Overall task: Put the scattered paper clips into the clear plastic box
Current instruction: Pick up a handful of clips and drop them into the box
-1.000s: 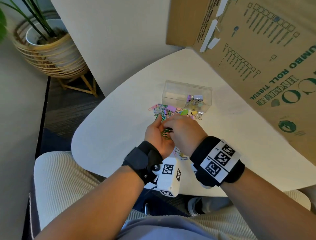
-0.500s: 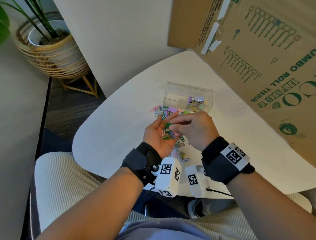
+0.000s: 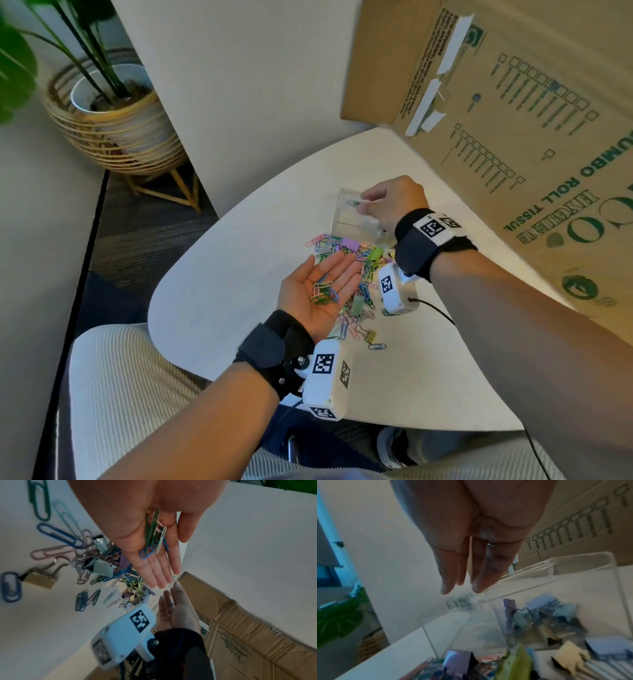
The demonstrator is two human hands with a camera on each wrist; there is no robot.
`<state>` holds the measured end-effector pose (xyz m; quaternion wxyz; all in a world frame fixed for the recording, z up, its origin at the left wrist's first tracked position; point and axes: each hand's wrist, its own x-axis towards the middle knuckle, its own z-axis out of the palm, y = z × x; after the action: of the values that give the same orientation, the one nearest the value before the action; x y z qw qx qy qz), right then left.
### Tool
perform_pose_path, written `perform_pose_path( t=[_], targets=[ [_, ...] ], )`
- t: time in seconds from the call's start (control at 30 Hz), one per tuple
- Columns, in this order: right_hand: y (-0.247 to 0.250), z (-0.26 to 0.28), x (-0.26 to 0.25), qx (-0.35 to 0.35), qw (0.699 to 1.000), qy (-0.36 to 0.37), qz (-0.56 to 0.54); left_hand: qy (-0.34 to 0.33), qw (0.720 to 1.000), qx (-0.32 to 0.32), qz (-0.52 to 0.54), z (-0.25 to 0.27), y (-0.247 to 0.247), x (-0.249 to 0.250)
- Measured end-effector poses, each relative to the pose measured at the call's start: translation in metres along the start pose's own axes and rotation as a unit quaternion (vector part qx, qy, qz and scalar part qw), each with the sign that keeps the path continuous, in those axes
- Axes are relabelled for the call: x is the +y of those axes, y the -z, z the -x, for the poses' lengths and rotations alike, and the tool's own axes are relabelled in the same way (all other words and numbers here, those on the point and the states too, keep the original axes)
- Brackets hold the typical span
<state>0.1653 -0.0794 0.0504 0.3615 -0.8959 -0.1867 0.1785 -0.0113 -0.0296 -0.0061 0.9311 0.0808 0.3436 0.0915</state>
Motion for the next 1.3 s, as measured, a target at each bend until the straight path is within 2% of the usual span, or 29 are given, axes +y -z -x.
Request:
perform_pose_path(
  t=[0.07,0.17,0.3,0.37,0.47,0.67,0.97,1.1,1.3],
  targets=[
    [-0.002,0.004,-0.001,-0.023,0.996,0.032,0.081,-0.002,1.000,0.001,0.004,-0.001,0.001,0.004],
    [-0.004,0.031,-0.012,-0.038,0.986,0.133,0.095,-0.007,1.000,0.002,0.011,-0.005,0.000,0.008],
    [-0.010,0.076,-0.018,-0.180,0.965,0.157,0.105,-0.025,0.999,0.013,0.015,-0.006,-0.006,0.010],
    [-0.014,0.092,-0.015,-0.215,0.947,0.180,0.159,-0.020,1.000,0.016,0.005,-0.005,-0.009,0.011],
    [-0.019,0.101,-0.011,-0.198,0.921,0.226,0.247,-0.005,1.000,-0.001,-0.010,-0.006,-0.008,0.009],
    [-0.029,0.103,-0.008,-0.195,0.899,0.238,0.312,0.019,0.999,-0.031,-0.002,-0.005,-0.014,0.001],
    [-0.028,0.105,-0.007,-0.184,0.901,0.251,0.301,0.021,0.999,-0.042,0.015,-0.007,-0.010,0.001],
    [-0.035,0.107,-0.010,-0.199,0.874,0.252,0.366,0.026,0.997,-0.069,-0.008,0.001,-0.019,0.001],
    [-0.040,0.107,-0.011,-0.202,0.847,0.249,0.423,0.033,0.998,-0.059,-0.003,0.003,-0.018,-0.005]
  ],
)
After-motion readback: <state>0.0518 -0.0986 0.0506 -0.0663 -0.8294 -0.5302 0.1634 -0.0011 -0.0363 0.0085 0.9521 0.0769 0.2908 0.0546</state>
